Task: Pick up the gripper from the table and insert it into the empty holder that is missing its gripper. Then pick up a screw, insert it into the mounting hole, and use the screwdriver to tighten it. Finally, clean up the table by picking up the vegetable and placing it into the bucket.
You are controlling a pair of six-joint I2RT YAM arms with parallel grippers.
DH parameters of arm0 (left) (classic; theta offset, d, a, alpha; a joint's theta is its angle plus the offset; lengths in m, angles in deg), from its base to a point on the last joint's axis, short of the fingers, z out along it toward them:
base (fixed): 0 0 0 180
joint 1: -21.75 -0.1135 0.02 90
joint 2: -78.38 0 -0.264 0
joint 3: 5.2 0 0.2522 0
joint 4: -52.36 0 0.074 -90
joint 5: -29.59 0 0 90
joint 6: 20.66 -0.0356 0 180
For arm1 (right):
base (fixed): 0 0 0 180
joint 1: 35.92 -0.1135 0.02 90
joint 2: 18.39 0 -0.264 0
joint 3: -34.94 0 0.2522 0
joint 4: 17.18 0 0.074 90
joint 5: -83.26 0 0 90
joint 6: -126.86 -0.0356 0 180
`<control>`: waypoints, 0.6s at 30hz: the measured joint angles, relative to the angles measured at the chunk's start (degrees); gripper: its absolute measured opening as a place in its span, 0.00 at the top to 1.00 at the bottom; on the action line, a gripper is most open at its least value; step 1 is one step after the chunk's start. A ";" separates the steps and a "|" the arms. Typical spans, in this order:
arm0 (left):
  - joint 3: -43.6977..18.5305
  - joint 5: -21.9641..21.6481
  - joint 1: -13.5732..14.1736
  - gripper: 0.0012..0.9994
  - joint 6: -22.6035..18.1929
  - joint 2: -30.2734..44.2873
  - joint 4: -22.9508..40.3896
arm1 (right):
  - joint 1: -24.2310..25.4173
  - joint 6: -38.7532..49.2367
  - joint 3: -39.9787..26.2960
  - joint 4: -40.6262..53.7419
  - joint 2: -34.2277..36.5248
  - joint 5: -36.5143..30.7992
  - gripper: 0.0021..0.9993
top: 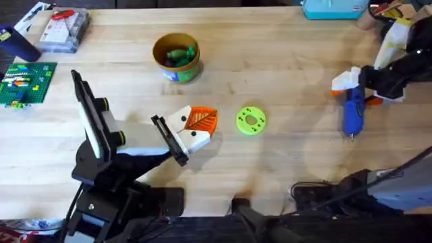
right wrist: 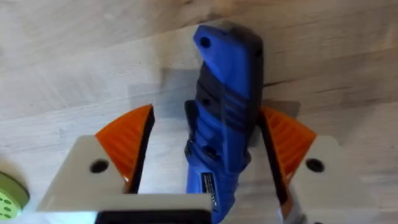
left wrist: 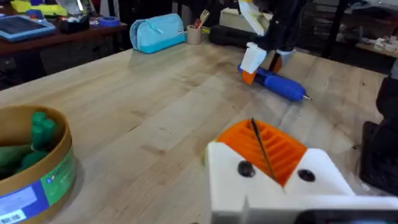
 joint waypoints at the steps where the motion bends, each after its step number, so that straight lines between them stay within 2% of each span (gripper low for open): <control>1: 0.00 0.01 0.00 0.99 0.00 0.00 0.00 | 0.00 -0.19 0.18 -0.25 -0.14 0.00 0.02; 12: 0.00 -0.01 0.00 0.99 0.00 0.00 0.00 | 0.00 -1.59 0.84 -2.21 -0.22 -0.22 0.02; 15: 0.00 -0.01 0.00 0.99 -0.01 0.00 0.00 | 0.01 -1.71 0.89 -2.42 -0.20 -0.43 0.07; 18: 0.00 -0.01 0.00 0.99 0.00 0.00 0.00 | 0.03 -1.78 0.93 -2.73 -0.20 -1.22 0.16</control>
